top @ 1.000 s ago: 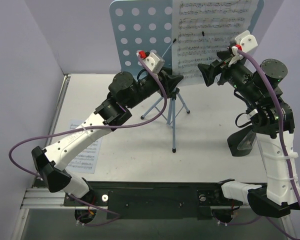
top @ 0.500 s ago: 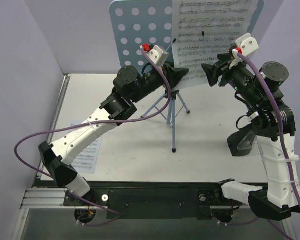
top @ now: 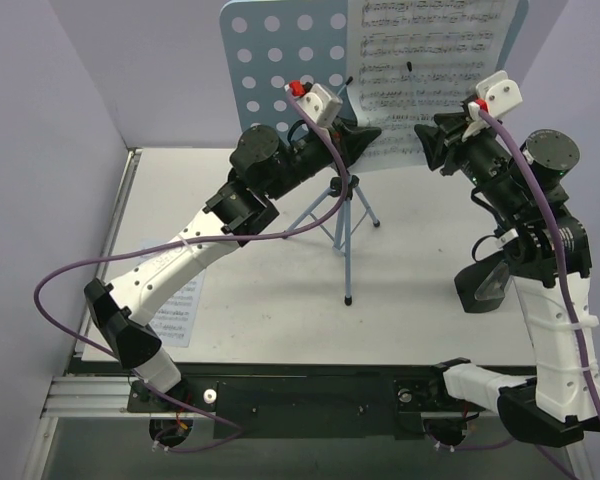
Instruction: Pack up the instrument practice props
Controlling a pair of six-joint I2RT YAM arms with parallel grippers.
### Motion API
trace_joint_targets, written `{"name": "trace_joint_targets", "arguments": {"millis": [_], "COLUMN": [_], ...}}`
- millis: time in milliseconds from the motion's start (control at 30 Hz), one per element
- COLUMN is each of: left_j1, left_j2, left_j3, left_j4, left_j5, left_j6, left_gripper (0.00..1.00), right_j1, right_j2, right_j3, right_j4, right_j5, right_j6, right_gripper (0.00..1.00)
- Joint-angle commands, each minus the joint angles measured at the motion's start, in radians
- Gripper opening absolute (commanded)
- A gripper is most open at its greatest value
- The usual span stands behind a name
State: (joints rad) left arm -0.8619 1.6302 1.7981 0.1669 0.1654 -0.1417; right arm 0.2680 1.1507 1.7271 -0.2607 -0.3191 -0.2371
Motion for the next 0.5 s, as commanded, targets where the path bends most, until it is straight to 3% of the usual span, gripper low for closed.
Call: {"name": "trace_joint_targets", "arguments": {"millis": [0, 367, 433, 467], "left_j1": [0.000, 0.001, 0.001, 0.001], "left_j2": [0.010, 0.043, 0.043, 0.042], "left_j3": [0.055, 0.092, 0.092, 0.090], "left_j4": [0.025, 0.026, 0.026, 0.025], "left_j5": [0.010, 0.000, -0.004, -0.004], "left_j6": [0.010, 0.025, 0.027, 0.027], "left_gripper": [0.00, 0.00, 0.00, 0.00], "right_j1": [-0.013, -0.024, -0.024, -0.024], "right_j2": [-0.043, -0.074, -0.071, -0.069], "right_j3": [-0.001, -0.026, -0.023, -0.020], "right_j4": [0.078, 0.103, 0.104, 0.103], "right_j5": [0.034, 0.029, 0.011, -0.020], "right_j6": [-0.008, -0.018, -0.001, 0.005], "right_gripper": [0.30, 0.17, 0.28, 0.45]}}
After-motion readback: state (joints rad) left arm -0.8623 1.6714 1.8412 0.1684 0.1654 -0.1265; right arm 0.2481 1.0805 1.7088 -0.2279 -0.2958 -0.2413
